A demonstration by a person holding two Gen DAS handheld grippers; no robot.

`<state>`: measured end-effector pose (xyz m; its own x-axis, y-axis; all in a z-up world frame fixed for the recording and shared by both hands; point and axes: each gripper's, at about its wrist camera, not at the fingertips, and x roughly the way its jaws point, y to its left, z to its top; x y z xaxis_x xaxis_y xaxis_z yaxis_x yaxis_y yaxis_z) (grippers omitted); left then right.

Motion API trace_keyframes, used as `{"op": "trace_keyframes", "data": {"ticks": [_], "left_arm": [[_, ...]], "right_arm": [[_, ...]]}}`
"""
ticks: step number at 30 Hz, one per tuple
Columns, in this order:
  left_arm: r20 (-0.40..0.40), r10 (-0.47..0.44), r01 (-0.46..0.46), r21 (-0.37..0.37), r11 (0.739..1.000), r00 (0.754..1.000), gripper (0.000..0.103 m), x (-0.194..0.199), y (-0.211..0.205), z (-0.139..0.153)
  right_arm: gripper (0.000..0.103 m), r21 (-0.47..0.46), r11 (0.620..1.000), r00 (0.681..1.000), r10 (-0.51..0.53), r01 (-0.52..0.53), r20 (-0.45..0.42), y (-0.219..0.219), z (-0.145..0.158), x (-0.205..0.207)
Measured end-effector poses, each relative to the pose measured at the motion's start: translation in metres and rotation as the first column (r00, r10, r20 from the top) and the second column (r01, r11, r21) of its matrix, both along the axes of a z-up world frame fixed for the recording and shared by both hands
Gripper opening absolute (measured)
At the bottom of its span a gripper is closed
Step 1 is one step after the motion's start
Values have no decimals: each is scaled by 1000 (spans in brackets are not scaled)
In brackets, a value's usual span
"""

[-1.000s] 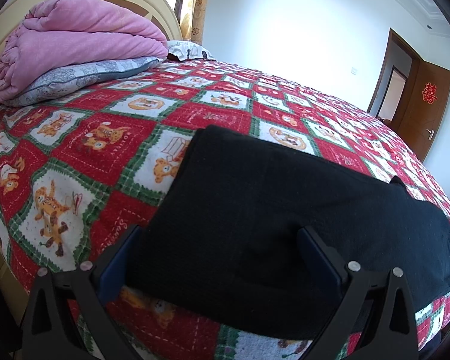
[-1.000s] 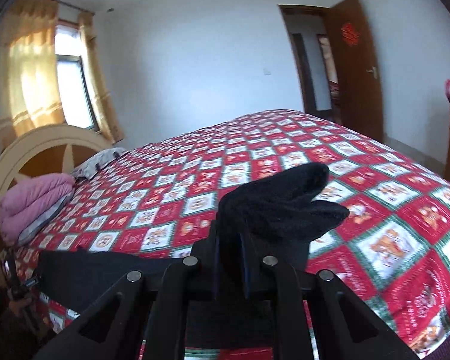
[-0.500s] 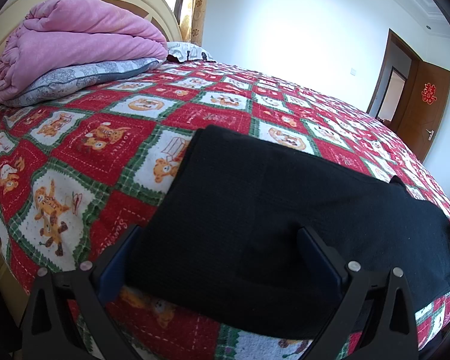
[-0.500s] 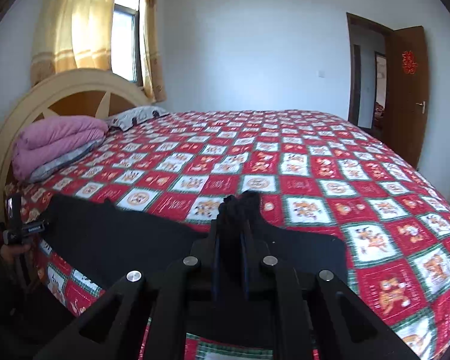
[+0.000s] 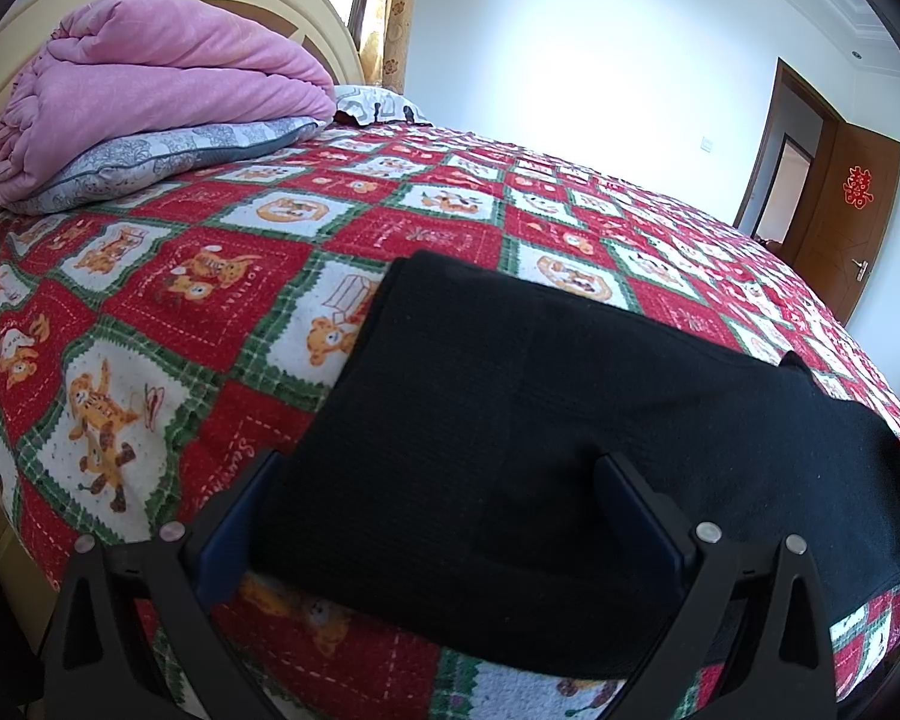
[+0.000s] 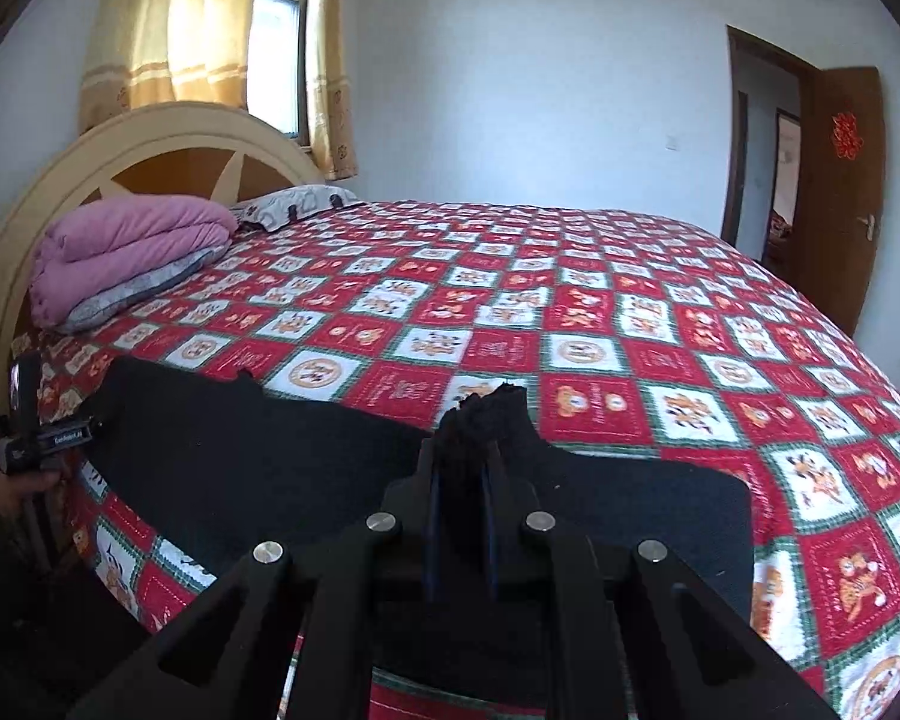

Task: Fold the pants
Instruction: 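Lift the strip end with the right gripper and fold it toward the left gripper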

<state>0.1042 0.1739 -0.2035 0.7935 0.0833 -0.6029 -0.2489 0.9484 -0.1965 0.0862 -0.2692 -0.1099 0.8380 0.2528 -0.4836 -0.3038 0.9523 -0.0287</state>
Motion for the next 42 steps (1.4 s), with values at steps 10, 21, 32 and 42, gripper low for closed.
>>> {"op": "trace_keyframes", "data": {"ticks": [10,21,32,42], "left_arm": [[1,0,0,0,1000,1000,103,0,0,-1],[3,1,-1,1,1000,1000,103,-1,0,-1],[7,2,-2,3,1000,1000,103,0,1,0],[15,7,-7,5,1000,1000,103,4,3,1]], "right_arm": [[12,-68,995,997,72,-72,6,47,-19,-2],[12,-112,983,990,144,-142,8,78,-34,-7],[12,-146,971,982,185,-188,-33,101,-57,-7],[12,-212,949,971,217,-234,-99,118,-94,-2]]}}
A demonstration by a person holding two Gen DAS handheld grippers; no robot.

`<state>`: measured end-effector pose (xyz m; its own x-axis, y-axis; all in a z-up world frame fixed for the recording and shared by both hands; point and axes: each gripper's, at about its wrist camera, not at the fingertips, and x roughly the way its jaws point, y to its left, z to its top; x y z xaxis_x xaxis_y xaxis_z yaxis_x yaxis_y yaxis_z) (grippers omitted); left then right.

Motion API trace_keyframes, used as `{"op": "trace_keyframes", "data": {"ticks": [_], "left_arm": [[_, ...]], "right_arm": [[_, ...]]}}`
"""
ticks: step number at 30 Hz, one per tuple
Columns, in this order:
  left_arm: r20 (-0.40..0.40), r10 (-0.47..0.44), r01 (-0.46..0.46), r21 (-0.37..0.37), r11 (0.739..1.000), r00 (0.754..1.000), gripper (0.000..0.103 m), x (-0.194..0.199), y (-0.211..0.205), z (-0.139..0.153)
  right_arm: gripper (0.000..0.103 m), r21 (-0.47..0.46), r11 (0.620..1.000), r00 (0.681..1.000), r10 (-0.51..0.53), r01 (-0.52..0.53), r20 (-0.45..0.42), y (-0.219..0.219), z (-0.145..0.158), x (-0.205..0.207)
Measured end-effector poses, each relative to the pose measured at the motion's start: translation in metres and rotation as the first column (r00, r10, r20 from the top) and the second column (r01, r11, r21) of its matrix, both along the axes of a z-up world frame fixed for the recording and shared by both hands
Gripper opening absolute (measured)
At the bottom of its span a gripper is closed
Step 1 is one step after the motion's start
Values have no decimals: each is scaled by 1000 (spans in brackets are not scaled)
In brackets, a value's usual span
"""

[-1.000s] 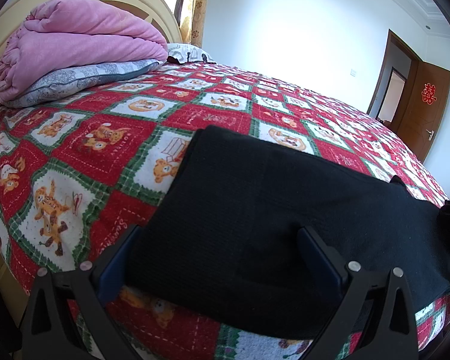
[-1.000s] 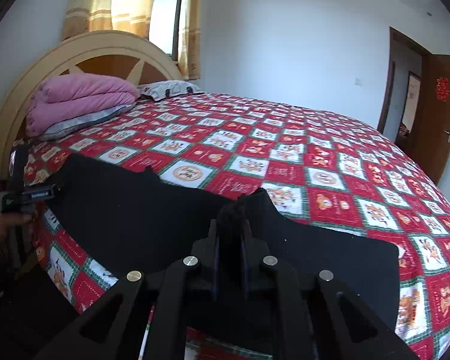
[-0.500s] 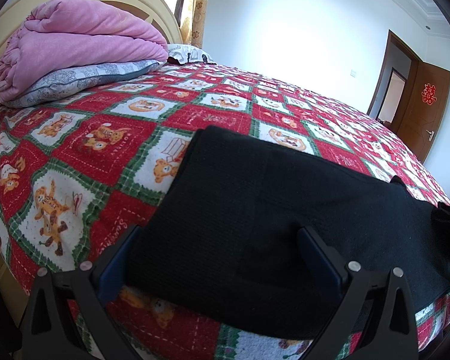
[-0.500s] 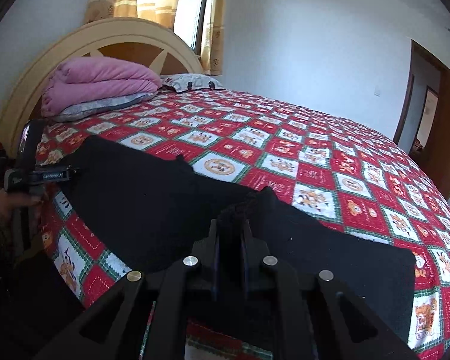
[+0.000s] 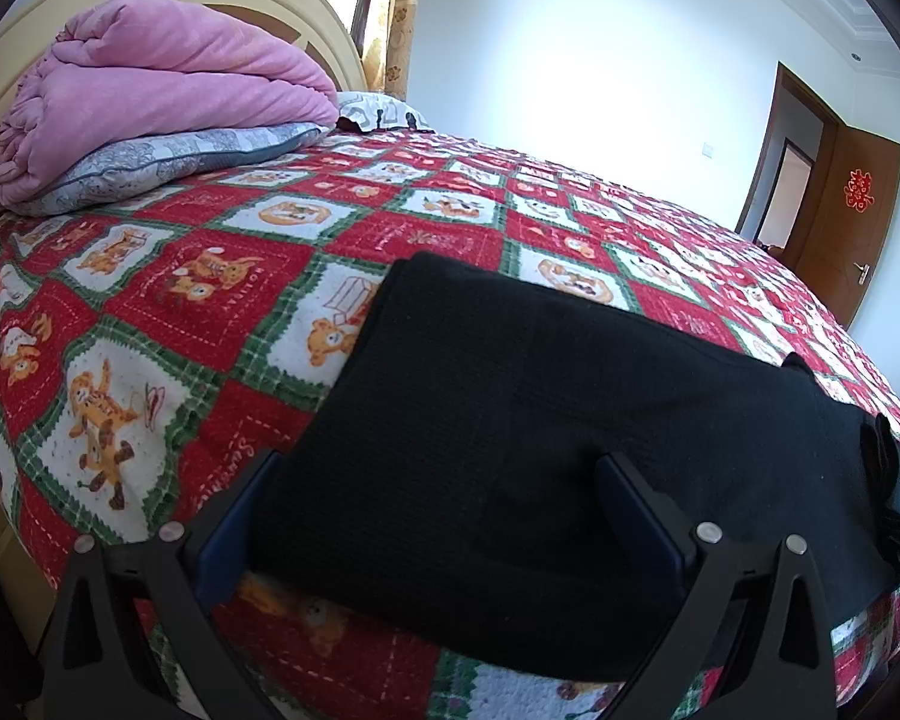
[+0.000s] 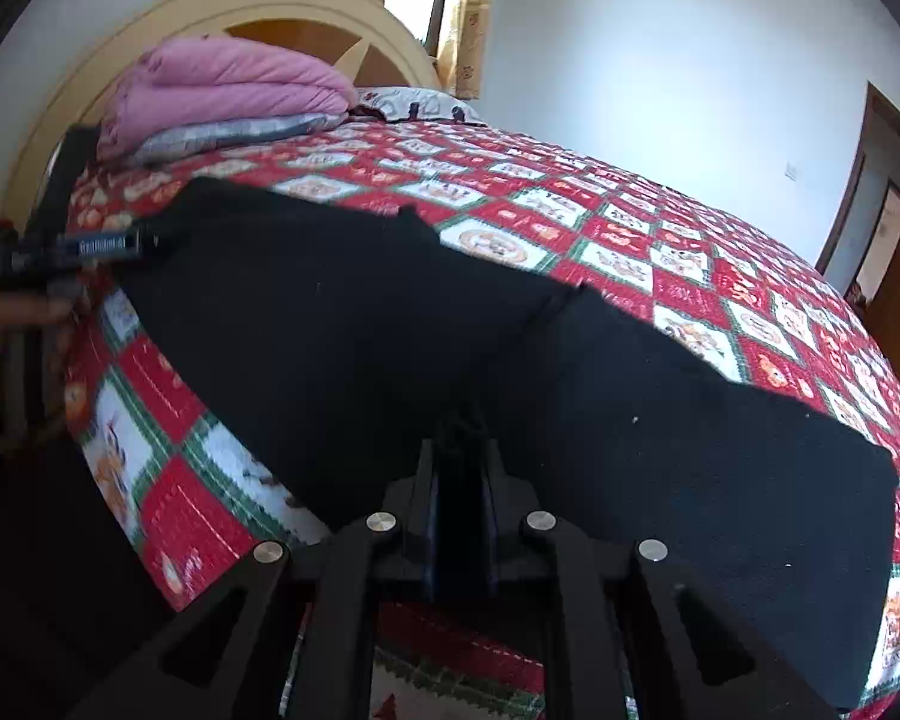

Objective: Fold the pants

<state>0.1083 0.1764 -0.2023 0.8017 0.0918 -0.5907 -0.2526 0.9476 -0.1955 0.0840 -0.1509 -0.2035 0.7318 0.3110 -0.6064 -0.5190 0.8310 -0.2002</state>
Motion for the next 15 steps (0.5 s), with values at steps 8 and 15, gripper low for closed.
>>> {"op": "trace_keyframes", "data": {"ticks": [8,15], "left_arm": [[-1,-4,4,-3,1000,1000,103,0,0,-1],[7,-1,1,-9,1000,1000,103,-2,0,-1]], "right_arm": [[48,-5,1000,1000,15,-15,-24,-14,19,-3],[48,145,977,987,-160,154,30,-100,71,-5]]}}
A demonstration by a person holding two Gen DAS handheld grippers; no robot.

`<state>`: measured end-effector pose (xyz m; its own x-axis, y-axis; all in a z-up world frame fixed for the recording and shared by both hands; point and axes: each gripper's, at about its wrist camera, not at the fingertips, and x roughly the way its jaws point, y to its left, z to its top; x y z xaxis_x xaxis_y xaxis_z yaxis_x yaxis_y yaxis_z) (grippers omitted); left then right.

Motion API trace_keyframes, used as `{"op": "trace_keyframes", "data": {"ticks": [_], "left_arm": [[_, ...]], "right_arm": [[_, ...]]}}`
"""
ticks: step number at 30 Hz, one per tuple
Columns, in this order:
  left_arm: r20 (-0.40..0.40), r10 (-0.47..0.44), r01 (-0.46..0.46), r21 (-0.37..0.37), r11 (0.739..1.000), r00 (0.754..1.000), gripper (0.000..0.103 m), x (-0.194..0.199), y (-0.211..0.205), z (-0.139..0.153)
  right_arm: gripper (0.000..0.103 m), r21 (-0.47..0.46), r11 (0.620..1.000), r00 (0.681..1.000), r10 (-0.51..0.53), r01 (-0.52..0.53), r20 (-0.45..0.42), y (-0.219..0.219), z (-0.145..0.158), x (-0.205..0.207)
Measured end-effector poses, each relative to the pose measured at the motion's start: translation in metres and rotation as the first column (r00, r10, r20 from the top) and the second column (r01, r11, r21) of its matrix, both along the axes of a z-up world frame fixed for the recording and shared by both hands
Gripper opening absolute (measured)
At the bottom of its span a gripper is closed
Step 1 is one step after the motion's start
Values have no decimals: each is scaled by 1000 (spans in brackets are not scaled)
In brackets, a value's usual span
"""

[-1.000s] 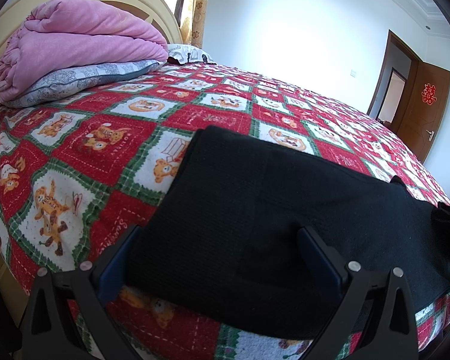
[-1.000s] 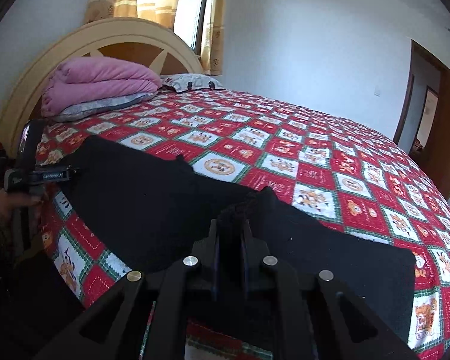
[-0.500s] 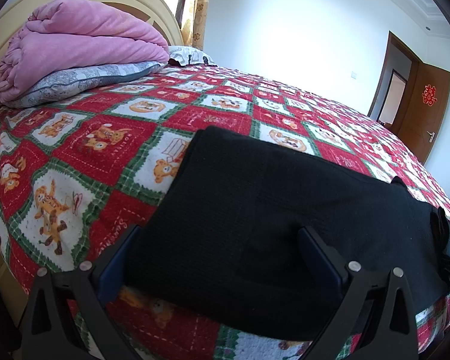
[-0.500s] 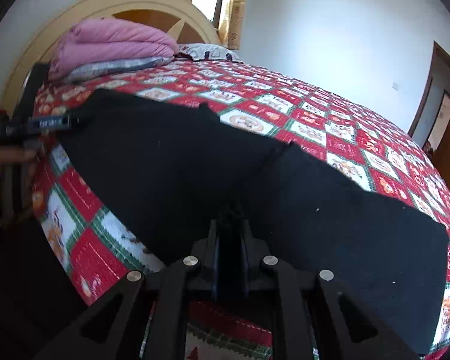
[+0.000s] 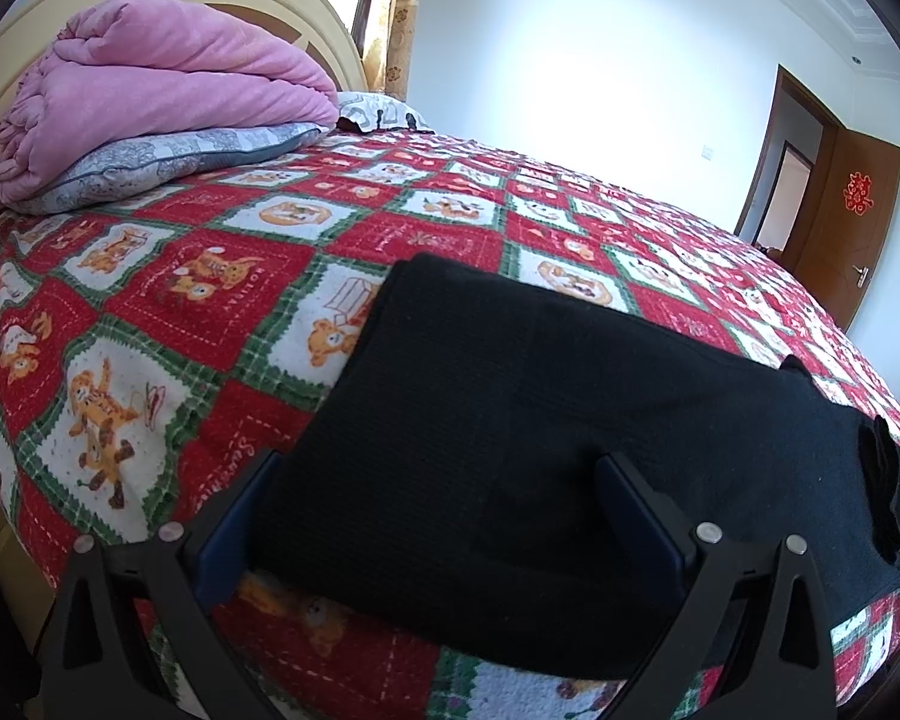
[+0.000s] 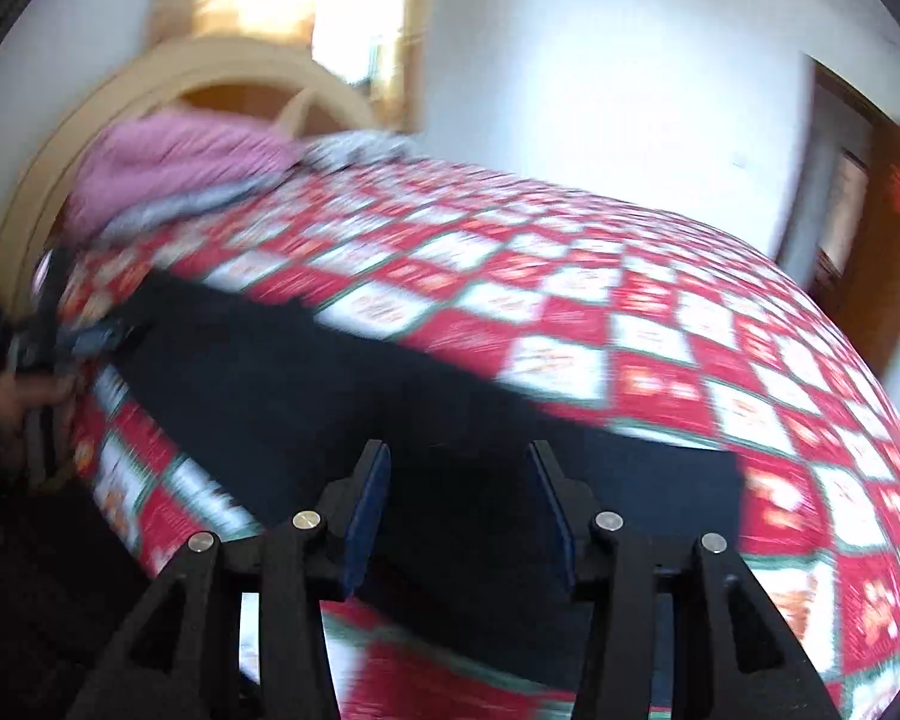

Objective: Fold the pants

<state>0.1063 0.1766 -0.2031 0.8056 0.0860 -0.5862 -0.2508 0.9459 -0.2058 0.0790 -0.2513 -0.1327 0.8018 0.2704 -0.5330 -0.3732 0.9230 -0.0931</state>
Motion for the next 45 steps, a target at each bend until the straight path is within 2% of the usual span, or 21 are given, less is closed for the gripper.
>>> {"op": "trace_keyframes", "data": {"ticks": [2,4,7,9,10,13,16,18,21,22,24,26,28,29,31,33,36,39,43,45], "left_arm": [[3,5,-5,-6,1000,1000,103,1,2,1],[7,13,-13,-17,1000,1000,103,1,5,3],[28,38,-37,-42,998,999,103,1,13,8],[49,71,-69,-34,997,996,103,-1,20,14],[60,82,-80,-30,996,995,103,-2,23,16],[72,117,-114,-38,993,991,103,-1,35,20],[47,141,-138,-68,988,989,103,3,45,12],[29,135,-132,-80,988,990,103,8,46,5],[31,116,-114,-65,991,993,103,7,40,1],[33,107,-105,-61,993,994,102,10,39,1],[40,89,-86,-64,994,995,98,12,37,1],[40,67,-64,-74,995,997,93,12,37,0],[42,65,-62,-67,996,997,93,10,33,0],[44,63,-60,-68,996,997,92,8,32,0],[51,49,-44,-78,996,998,83,5,32,1],[52,22,-18,-79,997,998,69,3,26,3],[34,8,-7,-47,999,999,68,1,19,3],[25,7,-5,-62,998,1000,68,2,20,-1],[13,7,-7,-51,999,1000,60,0,19,1],[10,21,-20,-43,999,1000,57,-4,17,5]], "right_arm": [[49,78,988,991,-131,131,-14,-40,5,14],[49,181,954,970,-228,241,-87,-78,1,30],[49,255,928,957,-232,271,-173,-102,-14,46],[49,209,941,938,-202,266,-282,-100,-36,63],[49,183,944,934,-216,275,-285,-98,-43,66],[49,96,957,942,-247,274,-229,-81,-35,61],[49,20,942,936,-331,335,-120,-64,-18,50],[49,3,950,948,-312,313,-56,-52,-8,40],[54,51,991,992,-124,125,-16,-11,4,29],[56,66,997,999,-40,42,-29,3,2,27],[56,85,990,989,123,-116,-86,34,-10,26],[56,32,988,977,155,-152,-148,56,-29,30],[58,-49,986,961,145,-161,-234,71,-55,37],[58,-38,986,970,149,-160,-191,69,-57,33],[58,-24,987,964,152,-161,-217,64,-53,35],[58,-27,989,966,139,-148,-220,58,-46,37],[58,-34,993,978,109,-117,-177,46,-31,24],[59,-43,994,978,90,-99,-188,36,-26,12],[59,-84,996,964,-23,1,-264,14,-41,20],[59,-72,996,955,-72,53,-288,1,-41,22]]}}
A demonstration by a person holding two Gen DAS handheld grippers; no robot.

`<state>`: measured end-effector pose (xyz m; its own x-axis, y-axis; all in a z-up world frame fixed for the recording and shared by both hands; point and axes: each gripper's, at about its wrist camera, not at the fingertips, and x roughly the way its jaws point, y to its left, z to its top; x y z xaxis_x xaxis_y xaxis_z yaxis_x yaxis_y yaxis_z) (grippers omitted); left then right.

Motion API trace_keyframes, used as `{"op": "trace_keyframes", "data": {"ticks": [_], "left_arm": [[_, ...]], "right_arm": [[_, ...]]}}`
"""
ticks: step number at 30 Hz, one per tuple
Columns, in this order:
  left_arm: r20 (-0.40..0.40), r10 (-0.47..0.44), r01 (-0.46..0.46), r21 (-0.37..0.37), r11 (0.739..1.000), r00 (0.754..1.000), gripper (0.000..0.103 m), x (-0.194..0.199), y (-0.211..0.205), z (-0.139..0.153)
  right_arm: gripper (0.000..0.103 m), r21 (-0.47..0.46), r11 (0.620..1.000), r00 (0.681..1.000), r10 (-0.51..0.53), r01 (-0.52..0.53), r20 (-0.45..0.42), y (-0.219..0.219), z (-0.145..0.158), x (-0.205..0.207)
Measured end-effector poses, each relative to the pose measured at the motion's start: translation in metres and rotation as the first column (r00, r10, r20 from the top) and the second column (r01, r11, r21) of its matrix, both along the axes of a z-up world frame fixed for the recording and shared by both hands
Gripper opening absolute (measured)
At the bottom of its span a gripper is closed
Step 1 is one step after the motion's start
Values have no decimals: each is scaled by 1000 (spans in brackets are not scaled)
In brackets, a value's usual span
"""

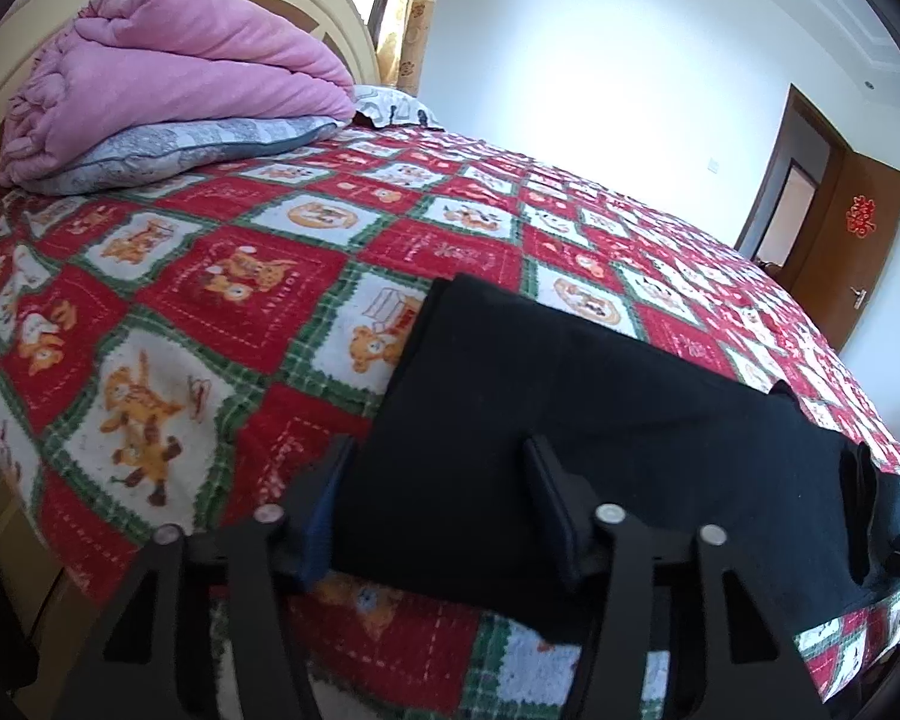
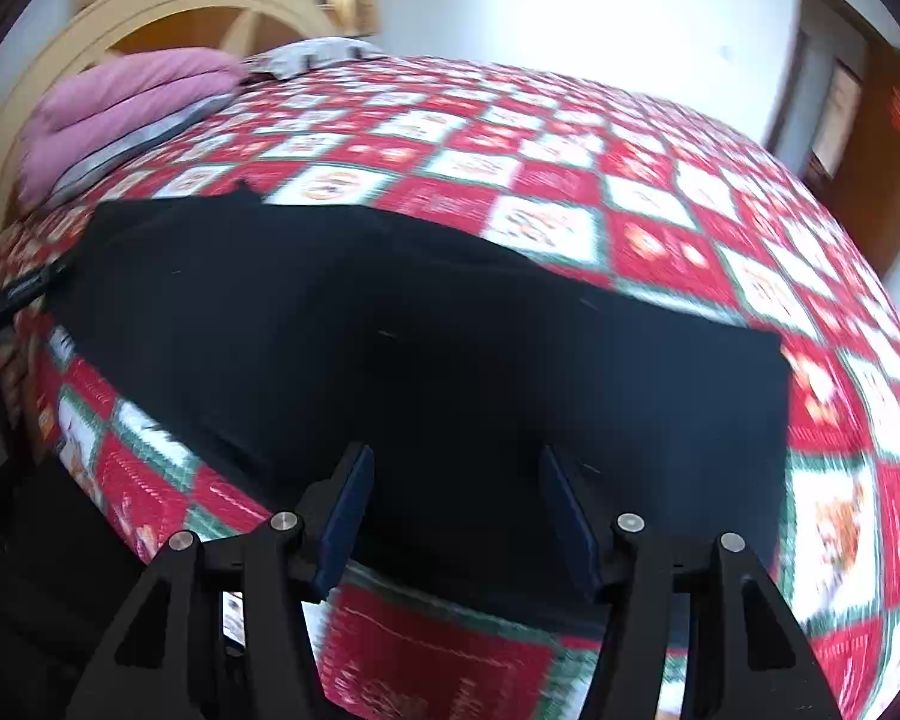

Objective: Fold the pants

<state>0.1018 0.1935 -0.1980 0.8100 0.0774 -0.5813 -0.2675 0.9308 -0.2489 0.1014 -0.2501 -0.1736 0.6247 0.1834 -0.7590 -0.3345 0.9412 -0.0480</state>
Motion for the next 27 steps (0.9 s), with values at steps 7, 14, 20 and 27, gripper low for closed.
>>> {"op": "trace_keyframes", "data": {"ticks": [7,14,20,27], "left_arm": [[11,5,-4,-33,999,1000,59,-3,4,-8],[11,-19,19,-21,1000,1000,29,-7,-5,3],[46,-14,18,-104,994,999,27,-15,-1,20],[158,-65,109,-283,953,985,26,-25,-1,48]], "right_arm": [[59,42,999,999,-35,35,8,-21,2,-8],[59,58,997,998,-48,46,32,-21,0,-11],[59,86,994,996,-71,66,55,-28,12,-16],[59,71,993,993,-95,90,73,-42,35,-31]]}}
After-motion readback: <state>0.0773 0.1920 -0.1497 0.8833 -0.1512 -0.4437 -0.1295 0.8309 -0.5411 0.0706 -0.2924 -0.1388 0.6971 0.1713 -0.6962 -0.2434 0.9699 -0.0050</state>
